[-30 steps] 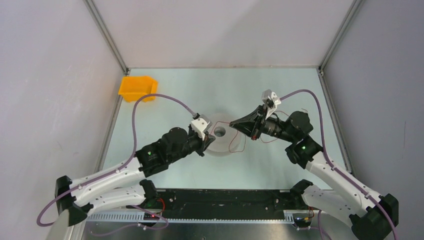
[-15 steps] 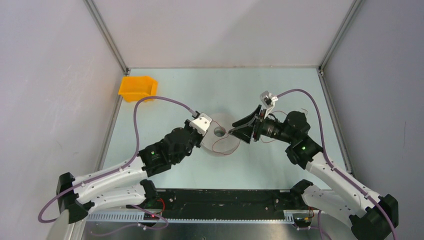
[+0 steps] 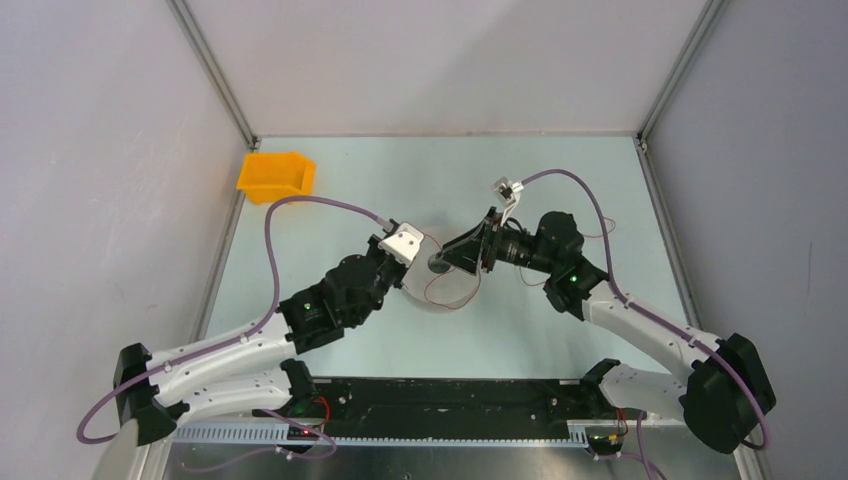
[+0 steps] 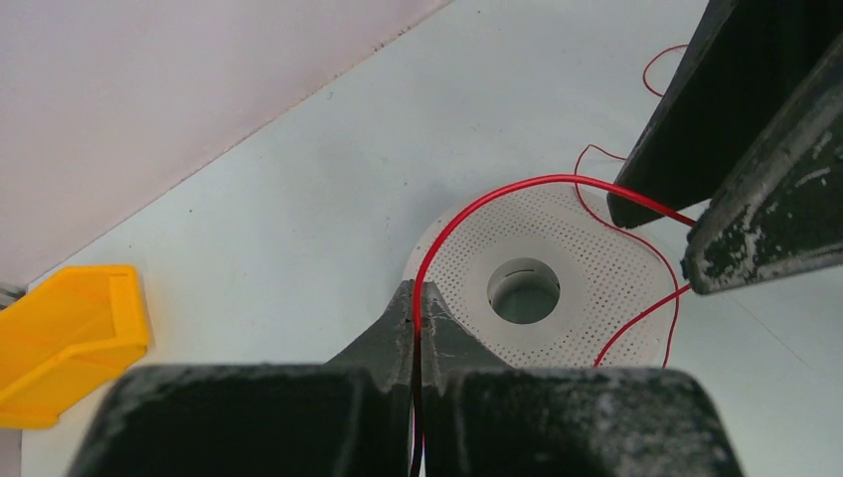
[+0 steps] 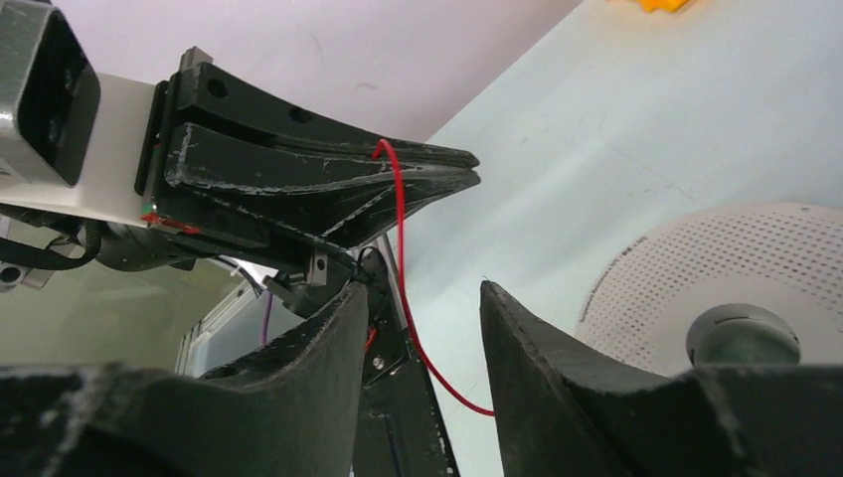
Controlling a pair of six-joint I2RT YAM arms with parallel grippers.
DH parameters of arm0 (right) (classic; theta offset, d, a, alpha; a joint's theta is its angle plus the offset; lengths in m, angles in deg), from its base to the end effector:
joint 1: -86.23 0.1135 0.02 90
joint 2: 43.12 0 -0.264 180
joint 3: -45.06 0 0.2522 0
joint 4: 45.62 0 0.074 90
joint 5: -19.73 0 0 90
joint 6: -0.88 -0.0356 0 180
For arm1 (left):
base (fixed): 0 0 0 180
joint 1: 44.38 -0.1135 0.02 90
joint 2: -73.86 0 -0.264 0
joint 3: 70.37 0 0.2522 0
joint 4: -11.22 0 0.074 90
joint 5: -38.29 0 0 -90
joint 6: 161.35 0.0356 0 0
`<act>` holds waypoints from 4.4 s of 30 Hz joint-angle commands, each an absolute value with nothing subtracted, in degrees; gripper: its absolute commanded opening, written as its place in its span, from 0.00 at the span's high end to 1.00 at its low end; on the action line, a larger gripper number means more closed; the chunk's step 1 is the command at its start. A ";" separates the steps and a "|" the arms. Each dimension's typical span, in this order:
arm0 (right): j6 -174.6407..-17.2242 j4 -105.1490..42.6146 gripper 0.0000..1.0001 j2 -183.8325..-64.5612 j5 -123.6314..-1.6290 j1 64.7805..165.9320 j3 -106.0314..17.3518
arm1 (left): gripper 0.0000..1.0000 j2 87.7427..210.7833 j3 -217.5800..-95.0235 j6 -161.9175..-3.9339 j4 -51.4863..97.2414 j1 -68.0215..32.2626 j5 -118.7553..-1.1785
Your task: Wrap the cables
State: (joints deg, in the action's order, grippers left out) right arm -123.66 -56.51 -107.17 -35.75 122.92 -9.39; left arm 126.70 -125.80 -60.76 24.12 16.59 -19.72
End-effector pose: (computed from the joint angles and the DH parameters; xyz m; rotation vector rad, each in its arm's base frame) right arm 0.1936 0.1694 0.3111 -0.5594 1.6523 1.4101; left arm 0.1208 -0.1788 0.3166 0.6556 1.5964 -0.1608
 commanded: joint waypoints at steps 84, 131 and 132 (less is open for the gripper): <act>-102.98 -22.00 1.00 -83.02 -57.24 109.78 -18.17 | 1.00 125.88 -127.66 -77.44 33.48 -3.87 -45.36; -78.26 -55.63 1.00 -92.88 -56.96 111.78 -7.82 | 0.36 118.57 -133.73 -77.14 41.72 7.65 -41.37; -77.49 -60.44 1.00 -94.37 -53.43 111.05 -7.86 | 0.36 118.50 -133.81 -77.94 42.92 6.64 -41.70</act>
State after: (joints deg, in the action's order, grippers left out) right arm -84.76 -43.76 -89.14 -59.42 114.09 -8.04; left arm 120.23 -130.94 -74.94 40.71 9.73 -45.33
